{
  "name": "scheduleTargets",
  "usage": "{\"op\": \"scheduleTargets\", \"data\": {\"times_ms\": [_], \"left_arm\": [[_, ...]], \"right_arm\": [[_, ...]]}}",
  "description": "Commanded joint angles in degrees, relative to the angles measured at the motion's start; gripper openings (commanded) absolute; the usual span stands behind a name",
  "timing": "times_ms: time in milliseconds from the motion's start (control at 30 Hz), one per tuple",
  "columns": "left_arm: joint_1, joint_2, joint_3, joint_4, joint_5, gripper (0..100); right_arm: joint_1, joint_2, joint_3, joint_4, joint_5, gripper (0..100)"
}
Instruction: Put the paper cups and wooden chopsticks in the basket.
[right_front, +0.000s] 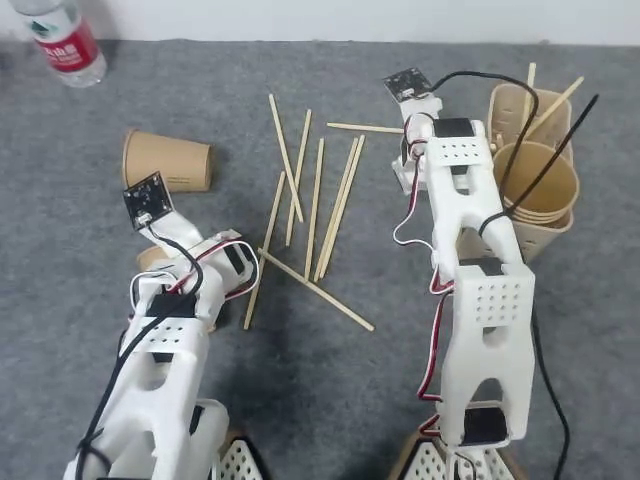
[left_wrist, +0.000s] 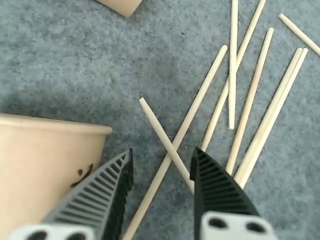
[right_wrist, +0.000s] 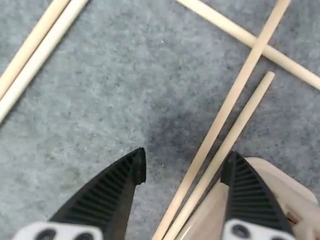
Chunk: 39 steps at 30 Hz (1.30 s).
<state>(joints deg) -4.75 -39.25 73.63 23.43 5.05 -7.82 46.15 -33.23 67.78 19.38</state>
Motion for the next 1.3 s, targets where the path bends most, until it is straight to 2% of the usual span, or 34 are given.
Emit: {"op": "scheduleTargets", "data": {"times_ms": [0,133,233,333,500,600,667,833,1000,1100,1267], "left_arm": [[0.4,-0.4,-0.3,-1.1,0.1,18],[0.4,-0.4,-0.3,-1.1,0.1,18],[0.4,-0.4,-0.3,-1.2,0.1,18],[0.4,-0.4,-0.3,-1.2,0.1,18],[0.3,-0.4,-0.3,-1.2,0.1,18],[0.2,-0.4,-0.3,-1.2,0.1,18],[0.2,-0.4,-0.3,-1.1,0.1,18],[0.1,-0.4,-0.3,-1.1,0.1,18],[0.3,-0.4,0.0,-1.1,0.1,18],[0.4,-0.4,0.0,-1.1,0.1,18],[0.1,-0.4,0.1,-1.1,0.1,18]], "right_arm": [[1.1,-0.5,-2.5,-0.7,0.5,25.6],[0.2,-1.4,-3.1,0.6,0.6,25.6],[-2.0,-4.2,-7.9,6.7,2.4,25.6],[-5.4,-9.5,-17.0,16.4,5.0,25.6],[-9.5,-18.8,-35.4,29.8,5.4,25.6],[-9.5,-23.4,-44.2,35.4,5.1,25.6],[-6.8,-27.2,-45.8,35.4,4.8,25.6],[5.6,-35.3,-41.9,35.0,1.7,25.6],[17.3,-40.7,-28.0,35.1,1.8,25.6],[20.2,-43.6,-17.8,35.1,1.8,25.6],[20.5,-47.7,-4.8,35.0,6.4,25.6]]}}
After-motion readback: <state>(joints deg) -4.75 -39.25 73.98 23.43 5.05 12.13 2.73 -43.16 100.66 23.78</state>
